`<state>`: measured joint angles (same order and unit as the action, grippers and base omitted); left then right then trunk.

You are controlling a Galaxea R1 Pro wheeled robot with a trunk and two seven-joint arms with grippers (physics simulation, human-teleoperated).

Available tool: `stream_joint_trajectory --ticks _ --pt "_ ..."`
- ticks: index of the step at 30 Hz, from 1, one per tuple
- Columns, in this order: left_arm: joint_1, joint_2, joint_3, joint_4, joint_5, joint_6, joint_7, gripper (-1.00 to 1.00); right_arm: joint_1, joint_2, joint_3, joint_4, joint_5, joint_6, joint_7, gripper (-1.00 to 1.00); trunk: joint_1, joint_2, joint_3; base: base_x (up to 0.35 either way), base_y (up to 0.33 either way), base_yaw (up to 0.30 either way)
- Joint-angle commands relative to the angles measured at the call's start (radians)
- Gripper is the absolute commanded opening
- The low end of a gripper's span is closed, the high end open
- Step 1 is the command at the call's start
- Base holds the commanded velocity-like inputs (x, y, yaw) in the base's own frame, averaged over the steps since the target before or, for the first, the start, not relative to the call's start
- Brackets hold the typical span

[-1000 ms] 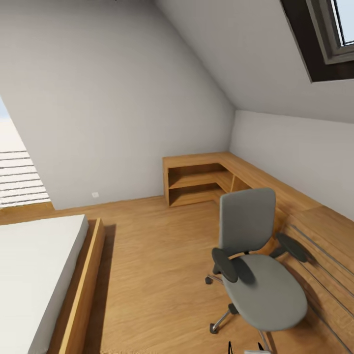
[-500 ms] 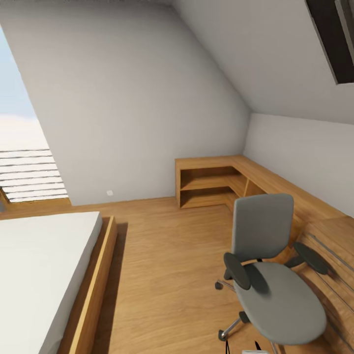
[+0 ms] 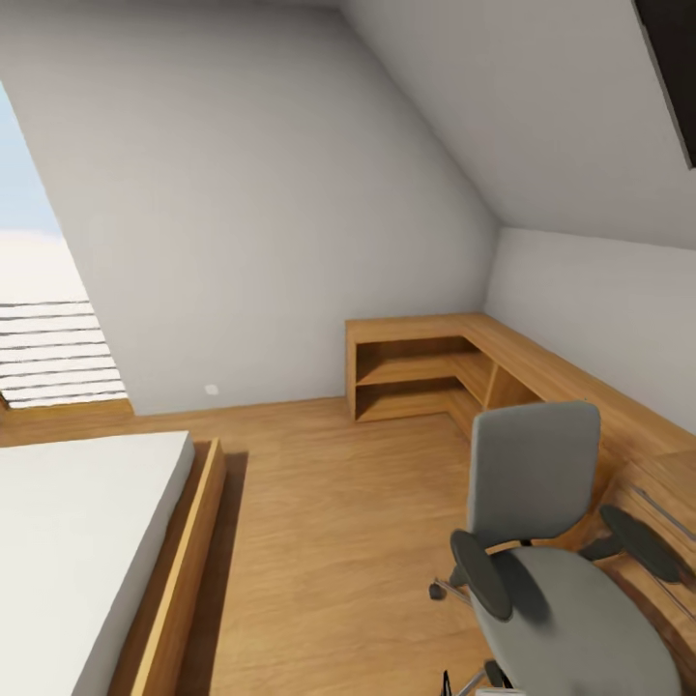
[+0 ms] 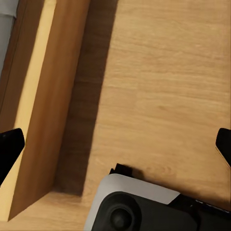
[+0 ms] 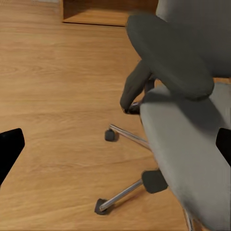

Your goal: In the bedroom, organize the workspace by keeping the computer under the desk, ensuring the monitor is on the desk, placing the keyboard on the desk next to the monitor, placing the mouse on the desk next to the keyboard, moving the folder from the swivel chair onto the desk next to the mouse, stacking the notebook on top of the folder with the pen on top of the notebook, and positioning the swivel chair next to the desk.

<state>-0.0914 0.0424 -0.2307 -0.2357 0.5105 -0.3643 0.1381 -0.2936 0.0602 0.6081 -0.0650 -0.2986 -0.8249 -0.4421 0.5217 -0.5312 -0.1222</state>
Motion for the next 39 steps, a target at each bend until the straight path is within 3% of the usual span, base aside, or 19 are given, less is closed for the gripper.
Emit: stream_joint_trajectory --ticks 1,20,39 --pt "-0.001 0.001 -0.009 0.000 0.003 -0.002 0.008 1.00 -0.001 0.000 0.009 0.001 -0.005 -0.002 -0.006 1.00 0.001 -0.002 -0.002 0.321 0.000 0.053" --pt "-0.001 0.000 -0.010 0.000 0.001 -0.001 0.008 1.00 -0.001 0.001 0.009 0.001 -0.005 -0.002 -0.006 1.00 0.001 -0.002 -0.002 0.321 0.000 0.224" --pt "-0.001 0.000 -0.013 0.000 0.000 -0.002 0.008 1.00 -0.001 -0.002 0.007 0.001 -0.005 -0.001 -0.006 1.00 0.001 -0.002 -0.002 0.322 0.000 0.015"
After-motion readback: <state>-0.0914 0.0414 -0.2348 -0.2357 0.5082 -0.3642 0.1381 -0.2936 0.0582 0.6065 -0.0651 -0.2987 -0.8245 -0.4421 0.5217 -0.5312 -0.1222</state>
